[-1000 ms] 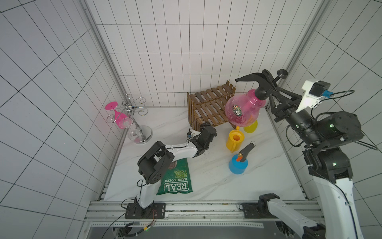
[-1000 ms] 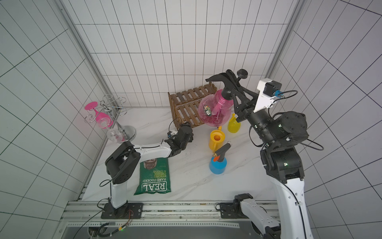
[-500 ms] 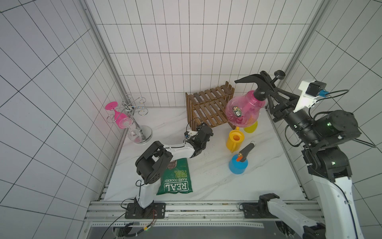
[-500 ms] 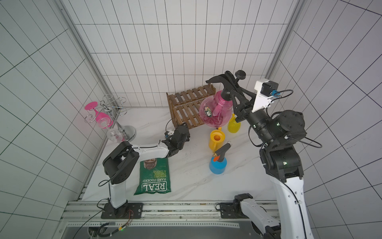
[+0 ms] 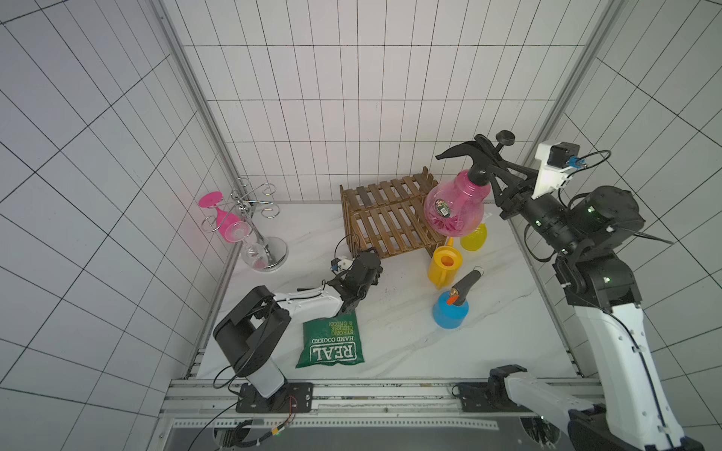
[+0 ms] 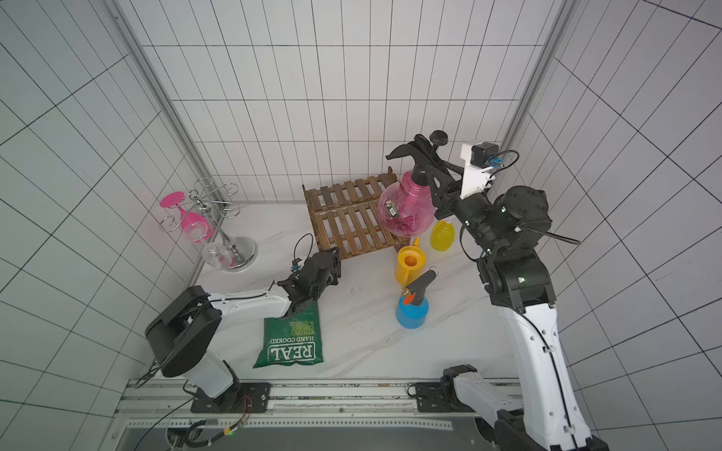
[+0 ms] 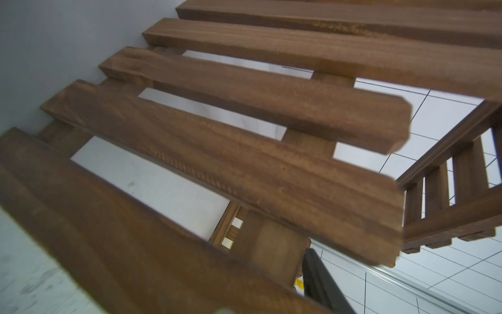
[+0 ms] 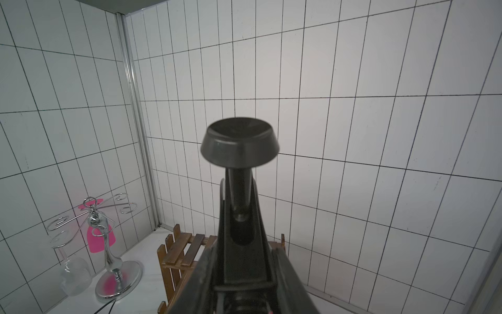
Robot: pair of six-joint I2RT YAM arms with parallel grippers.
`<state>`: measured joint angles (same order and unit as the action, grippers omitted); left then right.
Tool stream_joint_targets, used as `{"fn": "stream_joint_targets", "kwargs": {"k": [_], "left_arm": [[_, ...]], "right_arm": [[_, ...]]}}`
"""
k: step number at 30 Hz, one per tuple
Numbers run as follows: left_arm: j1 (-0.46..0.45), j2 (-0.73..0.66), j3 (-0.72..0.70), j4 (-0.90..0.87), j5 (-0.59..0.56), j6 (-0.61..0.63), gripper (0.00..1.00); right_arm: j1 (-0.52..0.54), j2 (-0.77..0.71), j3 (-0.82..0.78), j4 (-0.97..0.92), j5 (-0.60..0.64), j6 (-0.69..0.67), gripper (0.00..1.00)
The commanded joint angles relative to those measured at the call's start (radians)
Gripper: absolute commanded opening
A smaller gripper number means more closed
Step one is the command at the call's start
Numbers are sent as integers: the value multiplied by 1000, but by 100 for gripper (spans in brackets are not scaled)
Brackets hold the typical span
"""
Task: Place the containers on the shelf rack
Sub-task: Move the shelf to the center of the board.
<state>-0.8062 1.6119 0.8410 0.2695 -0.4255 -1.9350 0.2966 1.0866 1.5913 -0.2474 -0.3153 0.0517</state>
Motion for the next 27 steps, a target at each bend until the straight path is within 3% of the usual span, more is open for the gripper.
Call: {"fn": "stream_joint_targets", "kwargs": {"k": [1, 9, 13, 16, 27], "left_arm": [[-34, -54, -47, -61, 57, 30, 39], [-59, -90, -81, -70, 60, 29, 47], [-53, -118, -83, -63, 66, 49, 69], [-41, -163, -85, -65, 79, 88, 79], [-24, -478, -106, -236, 119, 389, 83]], "right_arm": [[16, 34, 76, 65, -23, -33, 0], [59, 221, 237, 64, -6, -44, 0], [93, 332, 363, 26, 63, -78, 0], [102, 403, 439, 2, 97, -90, 0], [123, 570, 614, -5, 125, -90, 0]]}}
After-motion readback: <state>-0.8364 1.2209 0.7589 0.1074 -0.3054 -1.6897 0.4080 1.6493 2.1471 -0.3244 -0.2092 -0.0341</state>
